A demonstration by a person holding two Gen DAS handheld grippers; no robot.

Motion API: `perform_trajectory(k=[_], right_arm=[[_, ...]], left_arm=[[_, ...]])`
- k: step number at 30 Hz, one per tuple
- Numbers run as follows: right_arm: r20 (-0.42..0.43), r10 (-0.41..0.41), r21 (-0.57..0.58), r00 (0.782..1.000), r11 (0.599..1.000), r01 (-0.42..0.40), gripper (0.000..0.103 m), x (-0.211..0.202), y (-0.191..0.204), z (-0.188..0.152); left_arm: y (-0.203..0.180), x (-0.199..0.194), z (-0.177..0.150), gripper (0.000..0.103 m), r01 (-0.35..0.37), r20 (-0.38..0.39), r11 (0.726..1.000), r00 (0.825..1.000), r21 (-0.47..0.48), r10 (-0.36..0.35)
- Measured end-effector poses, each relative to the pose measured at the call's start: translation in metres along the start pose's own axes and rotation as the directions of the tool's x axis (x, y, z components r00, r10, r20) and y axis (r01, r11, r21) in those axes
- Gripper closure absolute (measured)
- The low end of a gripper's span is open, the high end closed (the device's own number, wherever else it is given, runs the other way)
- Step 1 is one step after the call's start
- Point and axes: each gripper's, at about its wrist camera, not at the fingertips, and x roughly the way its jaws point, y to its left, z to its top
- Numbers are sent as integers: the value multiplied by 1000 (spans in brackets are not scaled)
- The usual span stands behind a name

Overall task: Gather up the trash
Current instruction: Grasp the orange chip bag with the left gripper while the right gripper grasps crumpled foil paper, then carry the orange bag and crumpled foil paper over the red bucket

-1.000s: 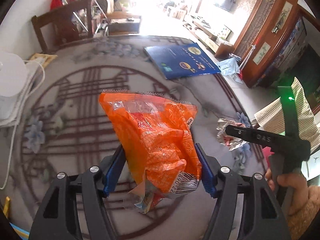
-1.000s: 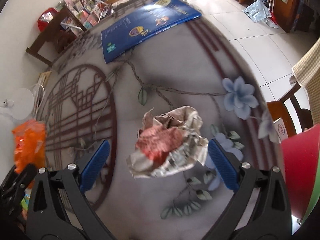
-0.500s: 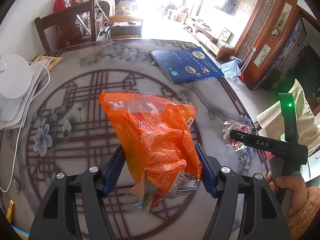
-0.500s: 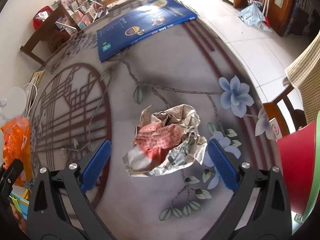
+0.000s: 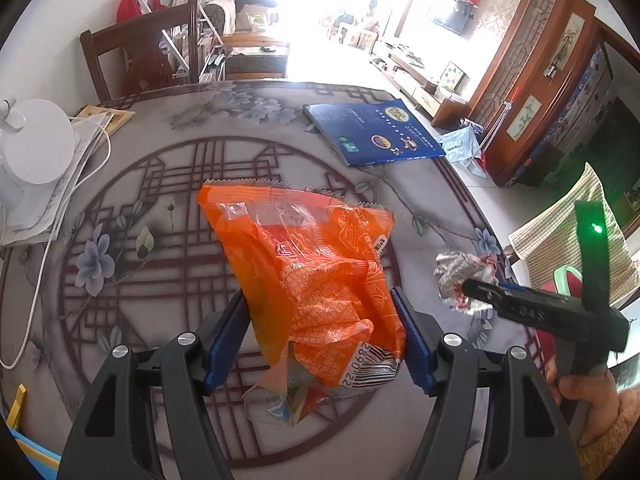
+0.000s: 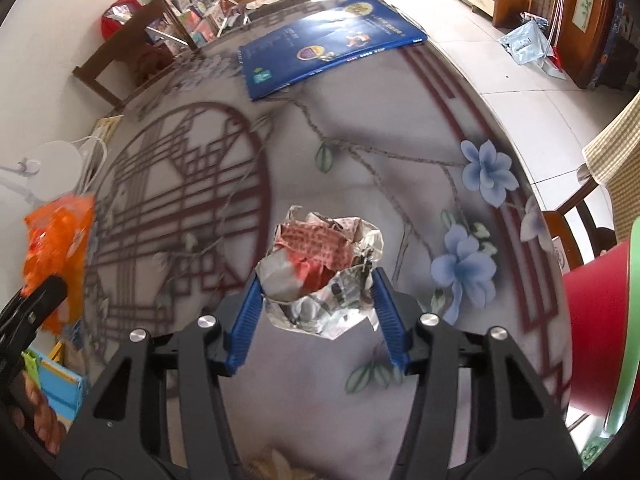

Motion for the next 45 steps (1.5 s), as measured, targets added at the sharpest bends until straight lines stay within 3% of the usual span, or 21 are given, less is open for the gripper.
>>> perform_trajectory(k=[6,11,17,21,22,23,26,36,45], right_arm=[[-27,-1,-29,1000,1000,0,50,-11,11,-25],[-58,-19,-14,998,1000,18,32,-6,10,-40],[-49,-40,-16,998,999,39,21,-10,11,-45],[-74,-53,-15,996,999,52,21,3,12,-52],[-72,-55,-13,996,998,55,28,4,12,-55],[-68,-53,-8,996,999,53,41,3,12,-58],[-34,-35,11,999,999,35,49,-7,10,-62],[141,25,21,990,999,-28,50,-79,10,-58],[196,28,63,980,997,-41,50,-110,-12,-67]], left_arm=[[-2,-4,-5,37,17,0,1000,1000,2,-17],[1,-5,-14,37,20,-9,1000,1000,-2,-20],[-2,-15,-21,36,28,-3,1000,1000,7,-28],[-6,-20,-22,36,29,7,999,1000,22,-30],[-7,-23,-23,36,28,10,999,1000,28,-29],[-8,-25,-24,36,28,13,999,1000,31,-29],[-10,-31,-25,36,25,26,999,999,43,-26],[-26,-42,-23,36,35,58,996,998,77,-39],[-56,-39,-25,36,51,52,991,997,121,-58]])
